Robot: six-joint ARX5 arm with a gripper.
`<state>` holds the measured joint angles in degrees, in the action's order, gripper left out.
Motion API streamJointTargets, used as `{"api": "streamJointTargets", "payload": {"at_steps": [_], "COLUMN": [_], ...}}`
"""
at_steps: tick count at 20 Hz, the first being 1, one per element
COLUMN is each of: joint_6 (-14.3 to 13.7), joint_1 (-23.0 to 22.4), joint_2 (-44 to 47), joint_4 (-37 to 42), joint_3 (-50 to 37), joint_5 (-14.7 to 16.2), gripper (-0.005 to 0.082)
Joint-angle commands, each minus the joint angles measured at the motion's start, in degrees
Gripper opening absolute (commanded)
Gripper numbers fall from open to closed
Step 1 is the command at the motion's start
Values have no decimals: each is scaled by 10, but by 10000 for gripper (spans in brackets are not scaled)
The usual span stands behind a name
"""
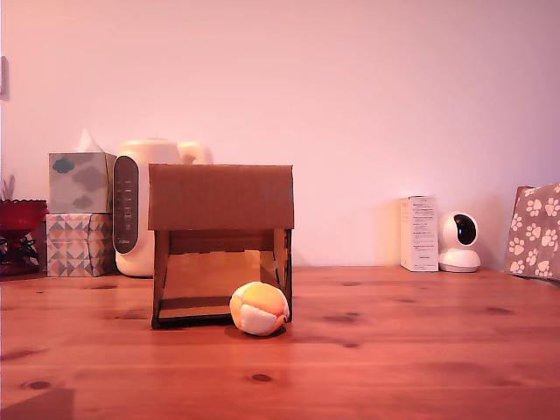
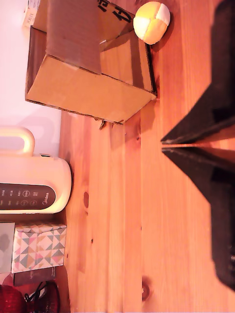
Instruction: Drop the footbag into the cardboard dice tower
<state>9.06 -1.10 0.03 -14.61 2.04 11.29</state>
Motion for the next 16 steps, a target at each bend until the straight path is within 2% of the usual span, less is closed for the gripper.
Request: {"api": "streamJointTargets", "payload": {"at_steps": [1, 9, 10, 11, 12, 14, 16], "joint_6": [-1, 7, 23, 28, 51, 90, 106], "joint_1": [-1, -1, -1, -1, -1, -1, -5], "joint_2": [-5, -5, -5, -5, -5, -5, -4], "joint_4": [-3, 11, 31, 57, 82, 118, 132], "joint_3": [-12, -12, -12, -12, -11, -6, 4], "joint_5": [2, 5, 15, 29, 41, 83, 117], "gripper": [-18, -18, -18, -19, -19, -19, -19]}}
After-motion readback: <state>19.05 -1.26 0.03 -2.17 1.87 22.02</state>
